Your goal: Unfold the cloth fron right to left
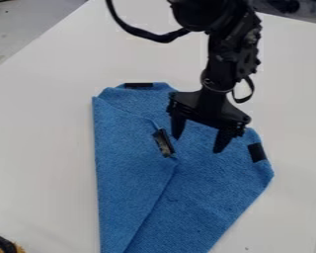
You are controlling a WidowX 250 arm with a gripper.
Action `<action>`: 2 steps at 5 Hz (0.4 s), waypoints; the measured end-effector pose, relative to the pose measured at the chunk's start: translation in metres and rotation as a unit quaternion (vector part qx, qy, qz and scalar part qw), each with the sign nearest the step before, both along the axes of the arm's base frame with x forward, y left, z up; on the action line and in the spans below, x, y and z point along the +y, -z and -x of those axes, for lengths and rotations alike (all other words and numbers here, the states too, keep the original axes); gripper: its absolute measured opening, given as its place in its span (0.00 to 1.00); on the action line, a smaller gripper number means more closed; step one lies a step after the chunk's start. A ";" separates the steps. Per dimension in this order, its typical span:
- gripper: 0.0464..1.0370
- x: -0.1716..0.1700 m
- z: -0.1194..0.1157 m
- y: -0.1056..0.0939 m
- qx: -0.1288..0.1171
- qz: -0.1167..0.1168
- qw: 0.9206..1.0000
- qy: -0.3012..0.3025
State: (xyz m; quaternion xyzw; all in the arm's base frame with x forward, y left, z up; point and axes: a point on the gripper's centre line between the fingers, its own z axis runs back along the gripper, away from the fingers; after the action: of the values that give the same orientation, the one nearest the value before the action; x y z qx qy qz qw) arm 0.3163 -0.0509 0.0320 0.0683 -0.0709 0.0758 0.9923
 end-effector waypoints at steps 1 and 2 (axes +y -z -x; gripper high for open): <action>0.96 0.016 0.009 0.008 -0.007 0.005 1.000 -0.014; 0.91 0.026 0.008 0.013 -0.015 0.021 0.999 -0.023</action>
State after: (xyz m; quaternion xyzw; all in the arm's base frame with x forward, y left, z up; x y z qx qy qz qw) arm 0.3082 -0.0248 0.0193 0.0480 -0.0830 0.1010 0.9903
